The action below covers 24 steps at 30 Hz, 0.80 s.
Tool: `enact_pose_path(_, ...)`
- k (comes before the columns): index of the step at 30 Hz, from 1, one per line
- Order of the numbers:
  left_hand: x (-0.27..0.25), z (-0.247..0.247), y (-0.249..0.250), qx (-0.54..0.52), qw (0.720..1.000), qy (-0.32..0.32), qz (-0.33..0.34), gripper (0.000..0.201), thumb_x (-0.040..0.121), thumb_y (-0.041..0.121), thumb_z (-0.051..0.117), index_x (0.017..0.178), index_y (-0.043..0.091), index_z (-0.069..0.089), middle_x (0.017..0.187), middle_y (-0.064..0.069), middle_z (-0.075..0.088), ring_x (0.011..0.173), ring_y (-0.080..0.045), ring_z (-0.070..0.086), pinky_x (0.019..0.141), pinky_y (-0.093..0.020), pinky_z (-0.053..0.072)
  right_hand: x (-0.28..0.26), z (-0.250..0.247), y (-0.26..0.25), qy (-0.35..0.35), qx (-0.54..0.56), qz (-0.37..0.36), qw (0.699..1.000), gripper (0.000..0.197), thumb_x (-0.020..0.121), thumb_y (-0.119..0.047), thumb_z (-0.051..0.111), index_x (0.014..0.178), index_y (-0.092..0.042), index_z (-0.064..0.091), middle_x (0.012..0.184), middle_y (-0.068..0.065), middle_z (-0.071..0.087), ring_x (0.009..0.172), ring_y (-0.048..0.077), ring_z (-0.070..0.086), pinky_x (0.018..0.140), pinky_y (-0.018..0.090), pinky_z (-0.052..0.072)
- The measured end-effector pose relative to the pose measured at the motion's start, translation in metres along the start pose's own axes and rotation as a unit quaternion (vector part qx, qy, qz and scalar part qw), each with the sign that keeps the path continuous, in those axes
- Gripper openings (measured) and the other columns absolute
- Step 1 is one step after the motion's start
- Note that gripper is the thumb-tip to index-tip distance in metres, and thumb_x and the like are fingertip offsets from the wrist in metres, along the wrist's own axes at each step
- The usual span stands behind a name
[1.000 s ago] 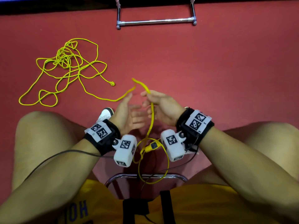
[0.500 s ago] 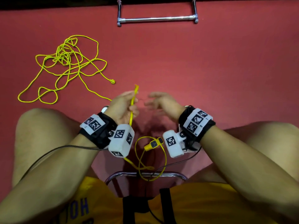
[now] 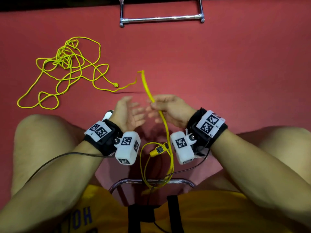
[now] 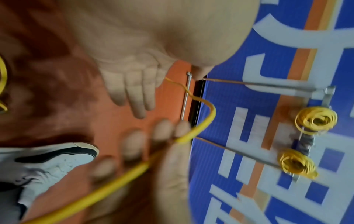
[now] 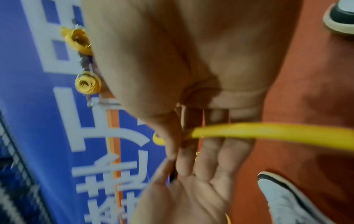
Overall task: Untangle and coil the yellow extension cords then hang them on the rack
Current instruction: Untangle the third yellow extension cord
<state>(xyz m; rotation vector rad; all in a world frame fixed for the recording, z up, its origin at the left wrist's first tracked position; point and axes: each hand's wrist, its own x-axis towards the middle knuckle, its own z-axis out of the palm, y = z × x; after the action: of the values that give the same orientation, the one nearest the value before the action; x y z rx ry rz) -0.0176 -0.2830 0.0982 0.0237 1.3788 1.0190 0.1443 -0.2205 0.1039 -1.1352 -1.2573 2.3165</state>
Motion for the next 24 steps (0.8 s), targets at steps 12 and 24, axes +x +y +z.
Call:
enact_pose_path(12,-0.010,0.005,0.000,0.102,0.991,-0.064,0.062,0.021,0.101,0.009,0.045,0.103,0.018,0.064,0.064,0.003,0.061,0.047,-0.008,0.052,0.052,-0.024,0.048,0.007,0.005,0.011,0.100,0.003,0.064,0.993,0.032,0.100,-0.007,0.041,0.128,0.004,0.053,0.087,0.016,0.064,0.069,0.025,0.059,0.056,0.027,0.047)
enact_pose_path(24,-0.003,-0.001,-0.001,0.082,0.995,0.051,-0.019,0.032,0.098,0.041,0.044,0.098,0.009,0.050,0.091,-0.013,0.061,0.075,-0.026,0.067,0.077,-0.039,0.053,0.010,0.001,0.010,0.009,-0.018,-0.007,1.000,0.022,0.096,0.008,0.046,0.091,-0.008,0.060,0.069,0.003,0.066,0.051,0.008,0.060,0.048,0.020,0.049)
